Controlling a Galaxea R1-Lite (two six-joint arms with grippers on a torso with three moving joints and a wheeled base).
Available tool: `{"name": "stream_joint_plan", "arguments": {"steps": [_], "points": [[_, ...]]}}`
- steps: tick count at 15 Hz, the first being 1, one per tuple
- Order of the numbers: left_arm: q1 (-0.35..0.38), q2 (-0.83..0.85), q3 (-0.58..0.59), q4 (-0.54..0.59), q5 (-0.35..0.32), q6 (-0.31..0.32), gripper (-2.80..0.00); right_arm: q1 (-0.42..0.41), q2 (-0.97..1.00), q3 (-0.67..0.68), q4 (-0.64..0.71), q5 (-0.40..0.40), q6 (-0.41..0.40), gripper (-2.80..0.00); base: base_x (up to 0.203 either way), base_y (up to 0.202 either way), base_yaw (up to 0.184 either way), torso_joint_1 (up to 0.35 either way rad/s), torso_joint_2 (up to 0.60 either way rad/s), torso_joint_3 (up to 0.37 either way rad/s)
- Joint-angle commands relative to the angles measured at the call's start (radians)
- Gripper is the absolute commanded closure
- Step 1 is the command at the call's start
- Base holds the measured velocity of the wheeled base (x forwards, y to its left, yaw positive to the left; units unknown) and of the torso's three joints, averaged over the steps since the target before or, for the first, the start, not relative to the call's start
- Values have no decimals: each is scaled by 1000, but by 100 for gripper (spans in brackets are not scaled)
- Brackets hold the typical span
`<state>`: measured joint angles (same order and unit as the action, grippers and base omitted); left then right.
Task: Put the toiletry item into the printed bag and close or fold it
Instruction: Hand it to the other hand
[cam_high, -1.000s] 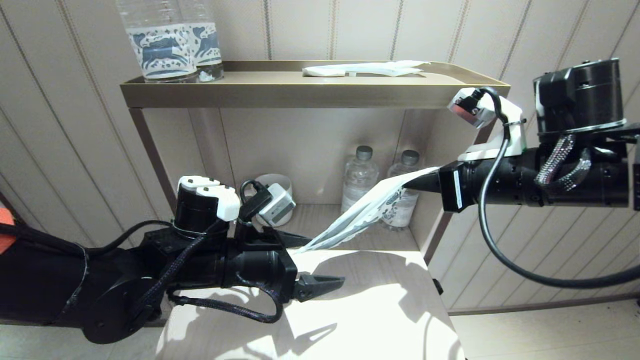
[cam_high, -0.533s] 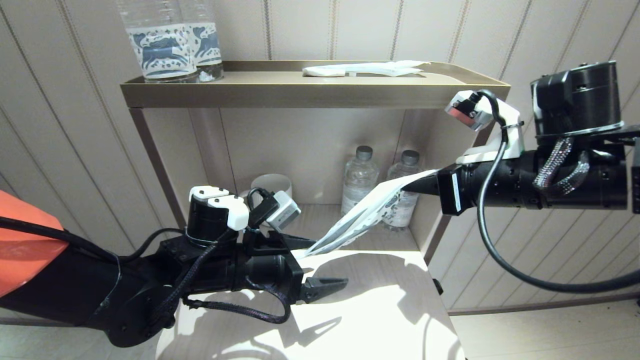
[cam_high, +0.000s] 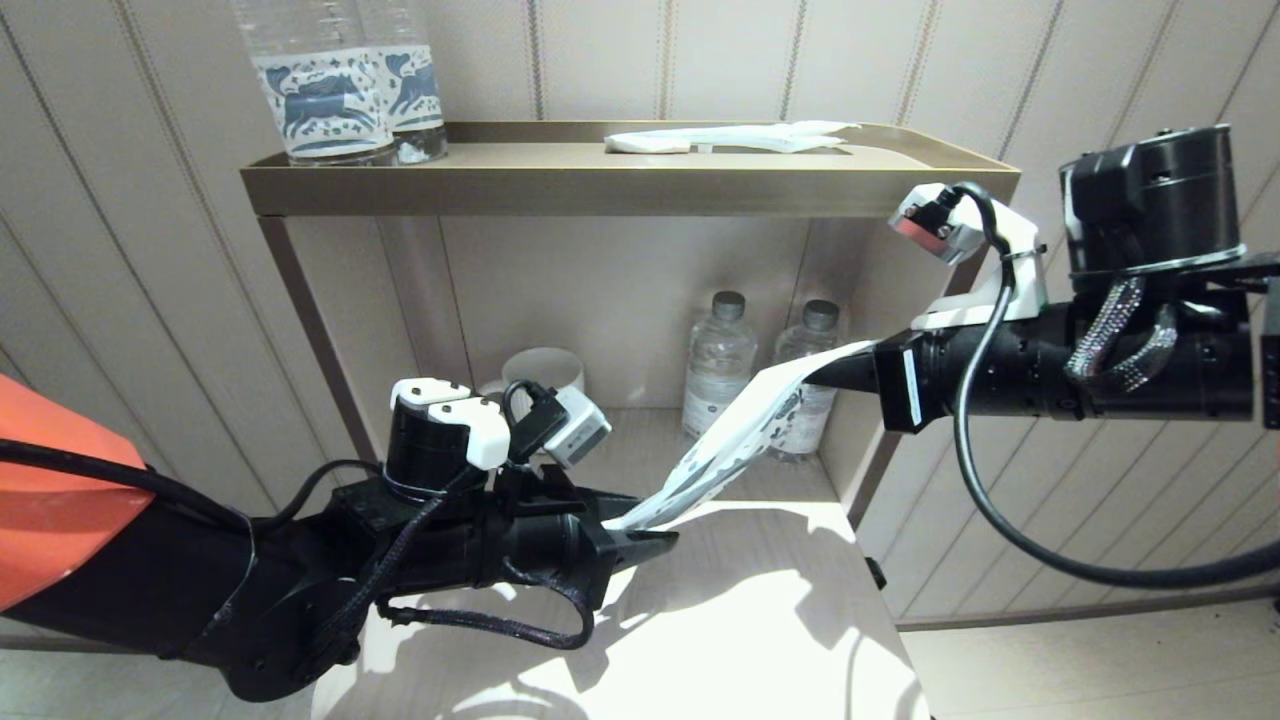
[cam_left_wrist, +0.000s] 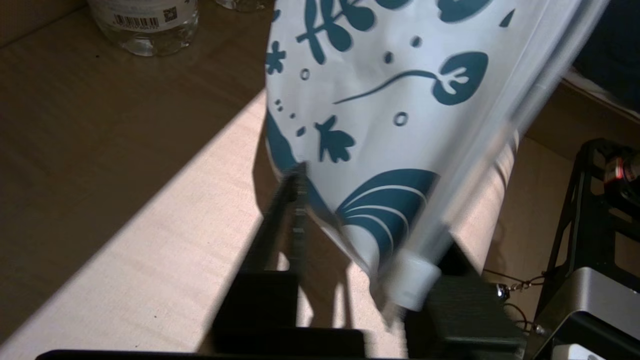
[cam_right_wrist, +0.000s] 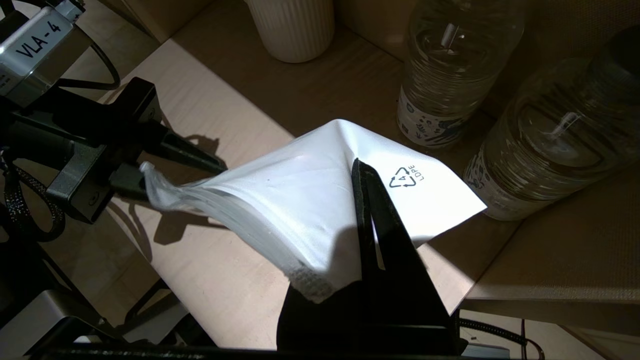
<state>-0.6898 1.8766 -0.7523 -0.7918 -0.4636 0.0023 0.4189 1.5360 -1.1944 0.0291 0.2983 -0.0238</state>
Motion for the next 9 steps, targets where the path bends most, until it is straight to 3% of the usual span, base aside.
{"name": "stream_joint_plan", "arguments": {"steps": [1, 5, 9], "points": [[-2, -1, -5, -4, -1, -2, 0, 1, 0, 1, 0, 2, -1, 0, 0, 0, 0, 0, 0, 0], [1, -24, -10, 2, 5, -3, 0, 1, 7, 9, 0, 1, -1, 0, 0, 0, 0, 0, 0, 0], [54, -100, -23, 29, 8, -1, 0, -5, 61, 28, 0, -3, -14, 0, 0, 0, 0, 0, 0, 0]]}}
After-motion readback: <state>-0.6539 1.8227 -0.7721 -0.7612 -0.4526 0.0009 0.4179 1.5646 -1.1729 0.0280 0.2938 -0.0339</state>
